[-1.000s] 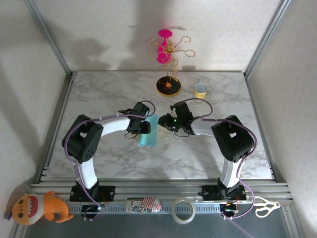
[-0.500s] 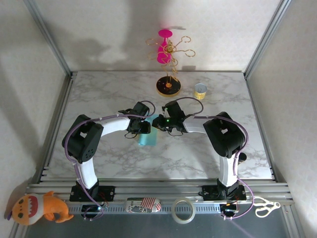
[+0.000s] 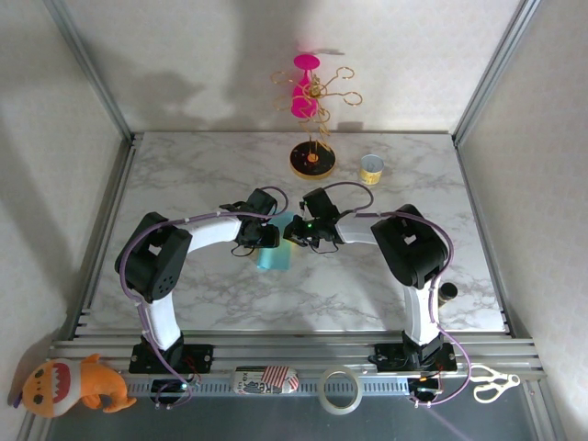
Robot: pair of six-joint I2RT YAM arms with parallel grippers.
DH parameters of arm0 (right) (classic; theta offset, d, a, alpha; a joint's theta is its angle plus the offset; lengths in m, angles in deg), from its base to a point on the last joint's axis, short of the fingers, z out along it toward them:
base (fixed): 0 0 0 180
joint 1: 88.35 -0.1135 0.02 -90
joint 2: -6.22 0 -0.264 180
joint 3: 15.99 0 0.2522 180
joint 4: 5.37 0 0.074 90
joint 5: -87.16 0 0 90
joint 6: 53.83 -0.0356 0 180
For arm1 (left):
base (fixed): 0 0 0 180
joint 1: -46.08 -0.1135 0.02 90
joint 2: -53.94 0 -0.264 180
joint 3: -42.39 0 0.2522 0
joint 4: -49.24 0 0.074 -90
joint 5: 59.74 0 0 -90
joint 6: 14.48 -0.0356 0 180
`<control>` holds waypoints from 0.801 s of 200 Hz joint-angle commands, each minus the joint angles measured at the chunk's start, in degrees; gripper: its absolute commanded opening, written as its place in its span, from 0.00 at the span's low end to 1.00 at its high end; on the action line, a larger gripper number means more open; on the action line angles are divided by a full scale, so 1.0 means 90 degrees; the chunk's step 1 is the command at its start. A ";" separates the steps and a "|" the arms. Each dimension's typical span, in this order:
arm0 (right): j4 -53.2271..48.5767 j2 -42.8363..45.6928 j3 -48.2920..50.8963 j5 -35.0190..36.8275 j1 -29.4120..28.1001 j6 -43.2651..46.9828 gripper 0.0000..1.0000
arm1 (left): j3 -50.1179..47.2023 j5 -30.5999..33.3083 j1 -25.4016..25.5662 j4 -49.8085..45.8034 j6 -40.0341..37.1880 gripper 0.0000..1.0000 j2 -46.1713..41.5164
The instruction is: Fold a paper plane with a square sheet of paper (pick it up from the middle)
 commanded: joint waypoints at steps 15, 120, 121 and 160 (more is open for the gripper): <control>-0.0740 -0.0260 -0.0180 0.0323 -0.0077 0.0210 0.09 | -0.0475 0.0387 -0.0044 -0.0254 0.0017 0.50 0.0825; -0.1675 -0.0770 -0.0115 0.0761 -0.0077 0.0846 0.05 | 0.0796 0.0027 -0.0357 -0.0713 0.0853 0.52 -0.1258; -0.1683 -0.0772 -0.0119 0.0763 -0.0077 0.0851 0.05 | 0.0793 -0.0027 -0.0357 -0.0691 0.0869 0.51 -0.1257; -0.2037 -0.0944 -0.0447 0.0836 -0.0050 0.1403 0.03 | 0.0664 -0.1362 -0.0289 -0.0010 0.1248 0.30 -0.0749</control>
